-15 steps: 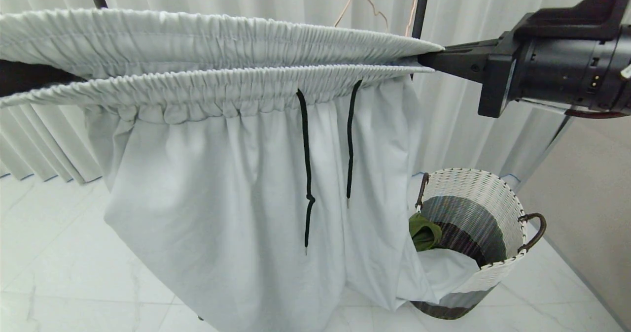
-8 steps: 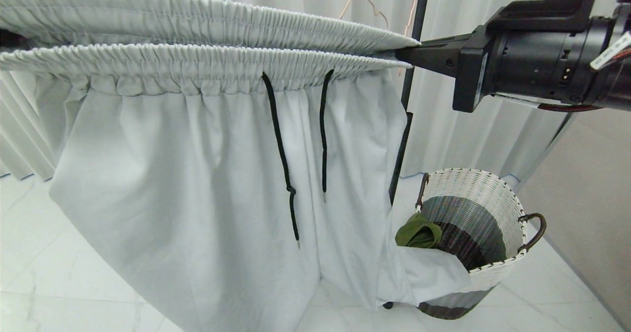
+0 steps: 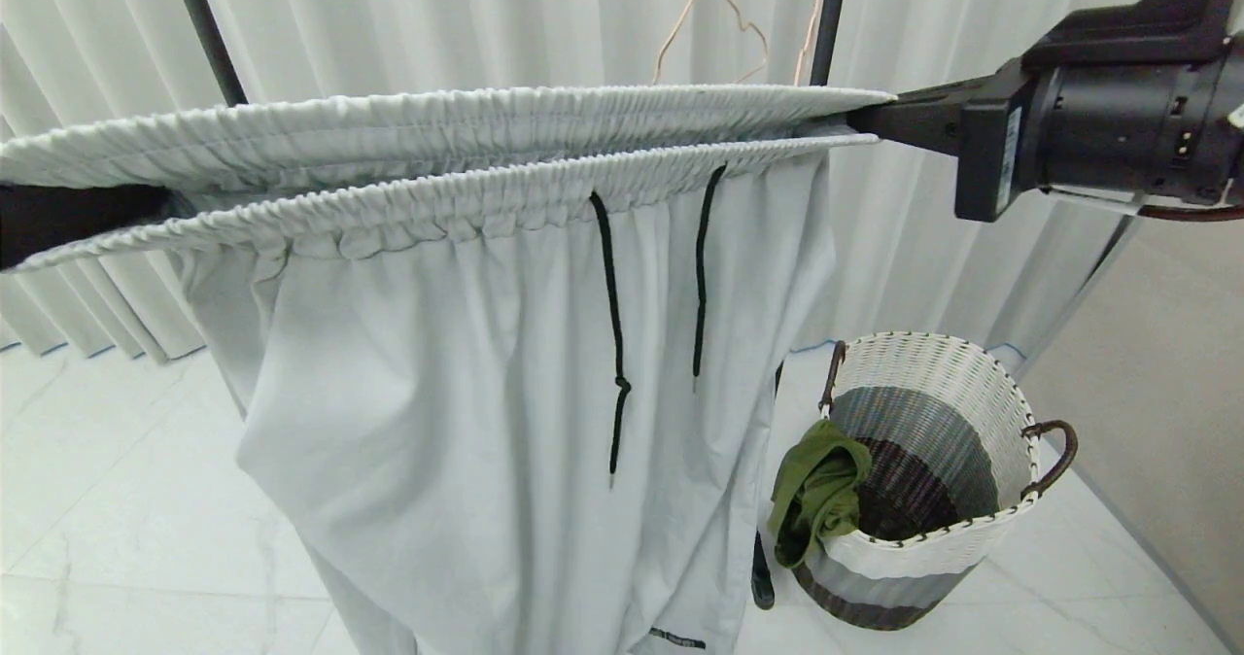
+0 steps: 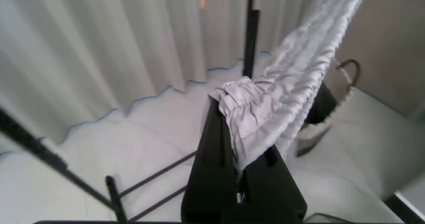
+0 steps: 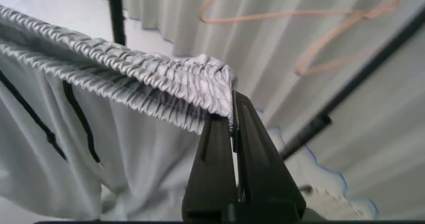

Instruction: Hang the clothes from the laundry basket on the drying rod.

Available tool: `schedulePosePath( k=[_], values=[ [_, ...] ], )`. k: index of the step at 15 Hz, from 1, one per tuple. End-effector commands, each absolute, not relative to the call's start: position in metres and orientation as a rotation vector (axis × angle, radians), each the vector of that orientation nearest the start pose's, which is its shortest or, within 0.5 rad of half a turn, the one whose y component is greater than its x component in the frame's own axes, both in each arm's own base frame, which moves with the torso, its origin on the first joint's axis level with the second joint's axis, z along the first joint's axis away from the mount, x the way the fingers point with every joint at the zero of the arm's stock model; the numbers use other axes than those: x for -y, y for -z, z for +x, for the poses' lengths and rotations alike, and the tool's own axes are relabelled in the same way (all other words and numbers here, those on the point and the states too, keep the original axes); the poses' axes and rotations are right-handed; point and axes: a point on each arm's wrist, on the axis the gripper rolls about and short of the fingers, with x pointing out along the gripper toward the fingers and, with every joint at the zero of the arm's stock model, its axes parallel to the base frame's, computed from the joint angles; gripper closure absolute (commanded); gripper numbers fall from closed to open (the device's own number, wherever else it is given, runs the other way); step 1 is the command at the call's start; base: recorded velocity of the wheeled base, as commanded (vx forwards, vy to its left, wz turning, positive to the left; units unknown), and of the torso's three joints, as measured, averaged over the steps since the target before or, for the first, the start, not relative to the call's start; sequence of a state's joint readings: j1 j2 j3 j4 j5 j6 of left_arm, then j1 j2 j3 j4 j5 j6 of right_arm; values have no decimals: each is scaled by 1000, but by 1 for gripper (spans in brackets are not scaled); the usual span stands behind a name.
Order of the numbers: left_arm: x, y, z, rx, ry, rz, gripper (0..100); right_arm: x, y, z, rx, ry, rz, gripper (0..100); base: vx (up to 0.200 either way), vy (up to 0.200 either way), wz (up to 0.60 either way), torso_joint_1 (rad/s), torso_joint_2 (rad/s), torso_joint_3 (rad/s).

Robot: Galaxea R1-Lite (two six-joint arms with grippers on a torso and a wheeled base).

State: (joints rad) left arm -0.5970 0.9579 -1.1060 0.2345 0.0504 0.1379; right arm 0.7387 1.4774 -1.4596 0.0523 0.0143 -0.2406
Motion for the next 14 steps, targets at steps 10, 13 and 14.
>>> schedulePosePath(
  k=[10, 13, 14],
  values=[
    [164, -346, 148, -132, 551, 167, 100, -100, -379, 134, 22, -603, -244, 100, 0, 0, 0, 0, 0, 0],
    [176, -343, 160, -87, 489, 139, 100, -96, -381, 130, 21, -581, -244, 100, 0, 0, 0, 0, 0, 0],
    [181, -343, 165, -59, 469, 123, 100, -94, -380, 128, 6, -563, -250, 100, 0, 0, 0, 0, 0, 0]
  ],
)
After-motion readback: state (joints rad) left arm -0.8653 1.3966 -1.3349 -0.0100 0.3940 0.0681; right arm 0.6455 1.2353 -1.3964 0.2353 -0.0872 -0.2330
